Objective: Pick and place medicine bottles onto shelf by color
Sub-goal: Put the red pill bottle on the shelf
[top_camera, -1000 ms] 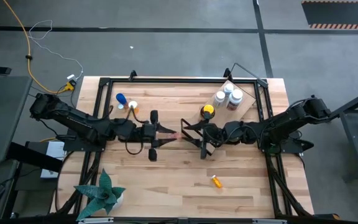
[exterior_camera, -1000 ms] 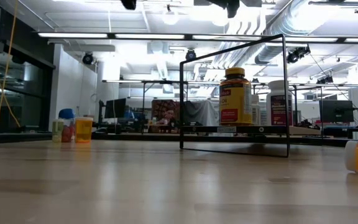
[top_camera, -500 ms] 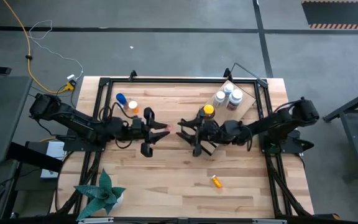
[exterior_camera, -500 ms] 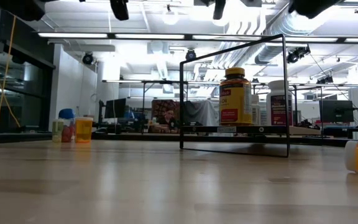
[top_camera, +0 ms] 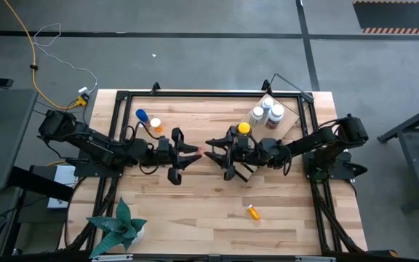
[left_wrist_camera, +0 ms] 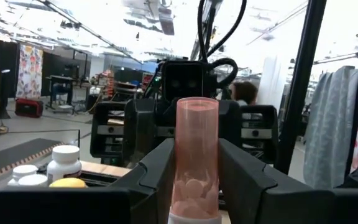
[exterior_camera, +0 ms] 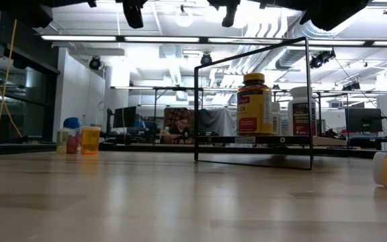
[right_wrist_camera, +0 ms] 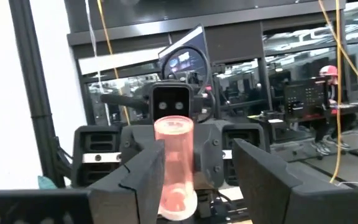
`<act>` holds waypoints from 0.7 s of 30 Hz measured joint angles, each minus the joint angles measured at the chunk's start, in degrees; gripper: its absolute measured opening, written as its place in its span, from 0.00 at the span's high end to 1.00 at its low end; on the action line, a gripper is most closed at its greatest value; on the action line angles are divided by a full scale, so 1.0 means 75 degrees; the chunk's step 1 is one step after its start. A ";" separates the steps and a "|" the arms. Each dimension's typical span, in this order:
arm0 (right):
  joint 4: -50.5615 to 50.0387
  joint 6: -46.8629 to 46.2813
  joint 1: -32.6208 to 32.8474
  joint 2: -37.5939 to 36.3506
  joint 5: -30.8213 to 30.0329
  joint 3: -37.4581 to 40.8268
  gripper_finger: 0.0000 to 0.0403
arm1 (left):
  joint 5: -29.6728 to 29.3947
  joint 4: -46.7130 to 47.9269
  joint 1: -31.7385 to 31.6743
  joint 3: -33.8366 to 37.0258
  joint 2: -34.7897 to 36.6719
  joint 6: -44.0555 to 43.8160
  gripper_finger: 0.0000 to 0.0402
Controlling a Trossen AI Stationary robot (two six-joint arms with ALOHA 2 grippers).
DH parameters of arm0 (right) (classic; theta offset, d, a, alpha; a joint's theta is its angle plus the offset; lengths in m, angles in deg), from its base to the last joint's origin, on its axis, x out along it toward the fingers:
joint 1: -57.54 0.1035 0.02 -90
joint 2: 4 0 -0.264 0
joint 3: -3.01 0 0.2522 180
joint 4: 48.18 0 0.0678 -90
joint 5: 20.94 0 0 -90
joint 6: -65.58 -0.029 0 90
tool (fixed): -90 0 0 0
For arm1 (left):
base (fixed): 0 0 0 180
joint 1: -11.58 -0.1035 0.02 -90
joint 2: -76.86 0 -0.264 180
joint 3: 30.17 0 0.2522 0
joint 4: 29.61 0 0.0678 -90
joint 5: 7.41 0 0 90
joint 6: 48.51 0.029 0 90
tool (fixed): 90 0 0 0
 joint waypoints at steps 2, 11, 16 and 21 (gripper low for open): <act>-0.0003 0.0003 0.0003 0.0000 0.0087 0.0000 0.56 | 0.0000 -0.0122 -0.0051 -0.0009 -0.0065 -0.0143 0.75; -0.0040 -0.0019 -0.0047 0.0000 -0.0065 0.0000 0.56 | 0.0083 -0.0275 -0.0111 -0.0243 -0.0574 -0.0405 0.75; -0.0060 -0.0016 -0.0035 -0.0013 -0.0065 -0.0006 0.56 | 0.0347 -0.0270 -0.0107 -0.0534 -0.0900 -0.0388 0.75; -0.0131 0.0006 -0.0041 -0.0009 -0.0023 -0.0006 0.56 | 0.0358 -0.0242 -0.0107 -0.0577 -0.1067 -0.0389 0.75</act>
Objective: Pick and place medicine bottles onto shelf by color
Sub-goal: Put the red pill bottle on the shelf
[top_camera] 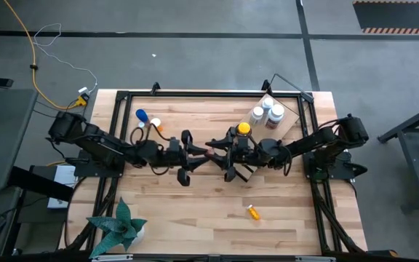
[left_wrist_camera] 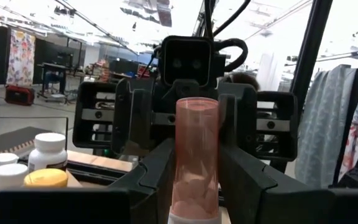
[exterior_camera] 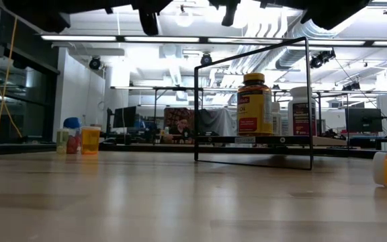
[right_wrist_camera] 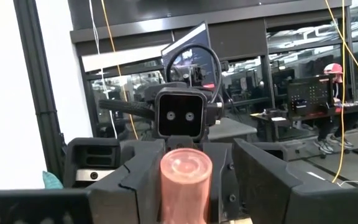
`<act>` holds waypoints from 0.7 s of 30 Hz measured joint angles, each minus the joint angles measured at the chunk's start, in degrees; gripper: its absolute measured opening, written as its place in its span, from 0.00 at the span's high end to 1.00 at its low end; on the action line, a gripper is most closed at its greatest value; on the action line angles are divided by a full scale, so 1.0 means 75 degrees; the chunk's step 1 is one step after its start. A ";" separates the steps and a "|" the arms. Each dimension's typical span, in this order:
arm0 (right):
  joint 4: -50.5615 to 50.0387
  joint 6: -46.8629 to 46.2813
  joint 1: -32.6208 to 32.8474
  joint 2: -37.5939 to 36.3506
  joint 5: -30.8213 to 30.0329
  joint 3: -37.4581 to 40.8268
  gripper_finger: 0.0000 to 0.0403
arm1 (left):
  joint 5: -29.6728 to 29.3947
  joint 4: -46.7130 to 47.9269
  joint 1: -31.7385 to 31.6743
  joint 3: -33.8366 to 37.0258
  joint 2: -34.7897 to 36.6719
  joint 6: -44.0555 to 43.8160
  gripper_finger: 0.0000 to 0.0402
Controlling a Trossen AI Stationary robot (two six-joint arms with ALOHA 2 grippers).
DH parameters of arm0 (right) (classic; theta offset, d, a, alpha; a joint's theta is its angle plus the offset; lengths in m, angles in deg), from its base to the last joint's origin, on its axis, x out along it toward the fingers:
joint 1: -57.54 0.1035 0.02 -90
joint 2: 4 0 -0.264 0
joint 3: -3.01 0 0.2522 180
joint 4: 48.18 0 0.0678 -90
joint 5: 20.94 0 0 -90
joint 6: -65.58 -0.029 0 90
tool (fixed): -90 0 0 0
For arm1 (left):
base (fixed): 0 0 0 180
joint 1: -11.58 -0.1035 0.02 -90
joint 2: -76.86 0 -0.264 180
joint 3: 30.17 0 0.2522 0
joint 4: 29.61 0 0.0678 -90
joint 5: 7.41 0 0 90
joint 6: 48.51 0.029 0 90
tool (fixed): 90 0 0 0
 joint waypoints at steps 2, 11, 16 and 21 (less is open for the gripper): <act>-0.0009 0.0015 0.0000 0.0003 -0.0004 0.0000 0.56 | -0.0041 0.0009 0.0000 0.0000 -0.0005 0.0004 0.75; -0.0020 0.0061 -0.0006 0.0003 -0.0012 0.0000 0.56 | -0.0114 0.0013 0.0003 0.0000 -0.0005 0.0007 0.75; -0.0023 0.0061 -0.0006 0.0003 -0.0012 0.0000 0.56 | -0.0117 0.0013 0.0003 0.0000 -0.0005 0.0007 0.75; -0.0026 0.0061 -0.0006 0.0003 -0.0012 0.0000 0.56 | -0.0117 0.0013 0.0003 0.0000 -0.0005 0.0010 0.75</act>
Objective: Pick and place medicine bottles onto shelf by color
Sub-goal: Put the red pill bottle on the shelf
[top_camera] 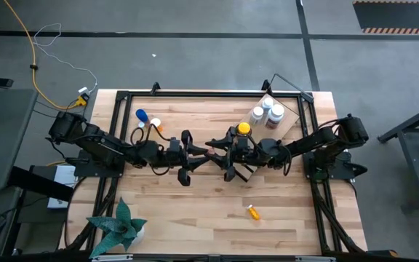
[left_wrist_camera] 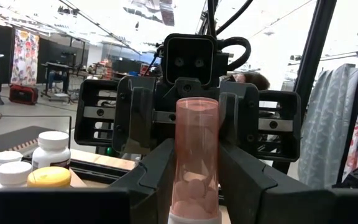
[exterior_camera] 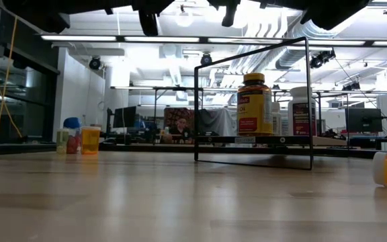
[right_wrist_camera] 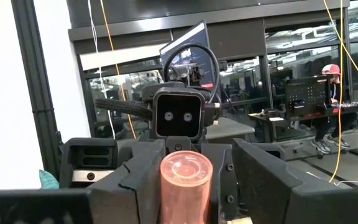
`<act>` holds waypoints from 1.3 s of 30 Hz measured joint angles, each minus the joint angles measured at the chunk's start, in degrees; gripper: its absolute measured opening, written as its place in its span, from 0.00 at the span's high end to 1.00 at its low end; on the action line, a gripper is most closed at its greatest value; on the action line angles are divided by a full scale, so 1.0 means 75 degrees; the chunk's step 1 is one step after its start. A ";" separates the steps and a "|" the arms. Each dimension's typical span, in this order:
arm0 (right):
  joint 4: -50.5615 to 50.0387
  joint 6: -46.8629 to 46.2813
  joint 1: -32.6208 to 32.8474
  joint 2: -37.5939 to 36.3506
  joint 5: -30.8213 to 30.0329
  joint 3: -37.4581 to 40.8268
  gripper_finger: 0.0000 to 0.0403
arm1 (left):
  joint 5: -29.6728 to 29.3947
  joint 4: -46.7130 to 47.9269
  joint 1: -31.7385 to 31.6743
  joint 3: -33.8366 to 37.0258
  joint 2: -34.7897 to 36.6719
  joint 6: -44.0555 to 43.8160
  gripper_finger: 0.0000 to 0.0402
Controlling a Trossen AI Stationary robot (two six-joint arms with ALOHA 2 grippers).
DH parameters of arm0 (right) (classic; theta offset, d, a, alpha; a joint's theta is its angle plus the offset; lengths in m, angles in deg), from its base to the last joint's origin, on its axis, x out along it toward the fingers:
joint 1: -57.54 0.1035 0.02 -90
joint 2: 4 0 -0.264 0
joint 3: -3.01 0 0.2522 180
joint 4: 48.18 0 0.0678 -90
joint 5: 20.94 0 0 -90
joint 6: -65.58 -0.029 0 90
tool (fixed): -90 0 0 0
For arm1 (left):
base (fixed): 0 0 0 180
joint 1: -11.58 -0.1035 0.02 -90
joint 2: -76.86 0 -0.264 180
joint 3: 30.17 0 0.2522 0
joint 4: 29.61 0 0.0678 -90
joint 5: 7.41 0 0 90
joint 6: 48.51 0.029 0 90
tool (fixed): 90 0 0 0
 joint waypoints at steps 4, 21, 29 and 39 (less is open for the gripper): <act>-0.0012 -0.0003 0.0000 0.0000 0.0002 0.0000 0.59 | -0.0002 0.0003 0.0000 0.0000 0.0000 0.0000 0.75; -0.0076 -0.0001 0.0006 0.0000 0.0035 0.0000 0.77 | 0.0003 0.0043 0.0000 0.0000 0.0000 0.0347 0.75; -0.0085 0.0000 0.0009 0.0000 0.0026 0.0000 0.78 | 0.0000 0.0058 0.0000 0.0000 0.0000 0.0399 0.75; -0.0110 0.0000 0.0009 0.0003 0.0020 0.0000 0.77 | 0.0123 0.0188 0.0000 -0.0003 0.0053 0.0408 0.71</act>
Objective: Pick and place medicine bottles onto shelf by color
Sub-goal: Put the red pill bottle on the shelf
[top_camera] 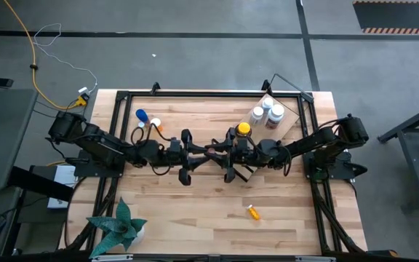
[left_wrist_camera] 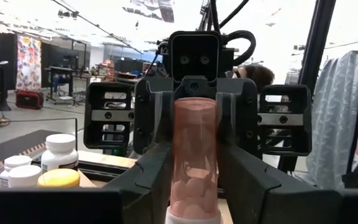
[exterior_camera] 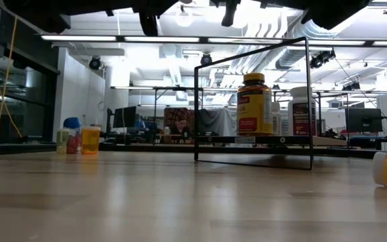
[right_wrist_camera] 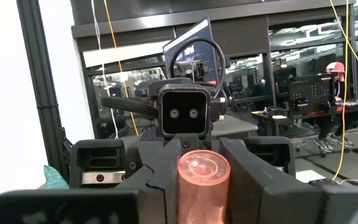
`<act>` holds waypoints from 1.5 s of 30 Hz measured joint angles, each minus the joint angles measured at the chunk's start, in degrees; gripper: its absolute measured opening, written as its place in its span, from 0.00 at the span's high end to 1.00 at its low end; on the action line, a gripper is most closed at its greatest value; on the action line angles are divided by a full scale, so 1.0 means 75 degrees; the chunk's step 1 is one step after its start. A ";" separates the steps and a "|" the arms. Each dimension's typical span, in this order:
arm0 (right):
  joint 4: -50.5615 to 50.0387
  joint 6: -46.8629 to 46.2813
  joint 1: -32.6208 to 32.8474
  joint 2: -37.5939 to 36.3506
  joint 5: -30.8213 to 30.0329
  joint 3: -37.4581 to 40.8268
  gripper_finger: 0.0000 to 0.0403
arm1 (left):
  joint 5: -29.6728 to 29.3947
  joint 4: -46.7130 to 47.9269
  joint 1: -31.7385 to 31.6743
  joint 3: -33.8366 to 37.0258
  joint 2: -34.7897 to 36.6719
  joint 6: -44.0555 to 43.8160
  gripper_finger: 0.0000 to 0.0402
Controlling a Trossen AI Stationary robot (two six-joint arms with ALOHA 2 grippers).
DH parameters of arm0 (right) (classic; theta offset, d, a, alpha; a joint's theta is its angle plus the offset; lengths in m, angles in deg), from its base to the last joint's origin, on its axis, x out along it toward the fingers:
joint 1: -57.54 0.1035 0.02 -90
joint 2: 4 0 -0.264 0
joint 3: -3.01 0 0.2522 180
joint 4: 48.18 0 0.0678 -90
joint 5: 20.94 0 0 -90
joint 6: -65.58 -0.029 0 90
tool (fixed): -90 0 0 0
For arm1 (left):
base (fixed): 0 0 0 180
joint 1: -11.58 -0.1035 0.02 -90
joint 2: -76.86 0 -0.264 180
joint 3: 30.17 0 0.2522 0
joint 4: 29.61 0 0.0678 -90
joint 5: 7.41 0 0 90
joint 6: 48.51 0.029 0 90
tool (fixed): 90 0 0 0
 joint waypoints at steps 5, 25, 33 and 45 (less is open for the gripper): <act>-0.0033 0.0029 -0.0003 0.0014 -0.0011 0.0000 0.77 | 0.0051 0.0469 0.0000 -0.0006 0.0217 -0.0003 0.62; -0.0082 0.0148 -0.0009 -0.0002 -0.0050 0.0000 0.77 | 0.0035 0.1727 0.0007 -0.0012 0.0937 0.0194 0.50; -0.0238 0.0343 -0.0015 -0.0125 -0.0070 0.0000 0.77 | 0.0038 0.3253 0.0015 -0.0012 0.1782 0.0536 0.50; 0.0366 0.1119 0.0006 -0.0516 -0.0038 0.0000 0.77 | -0.0373 0.3999 -0.0009 0.0103 0.2622 0.0906 0.50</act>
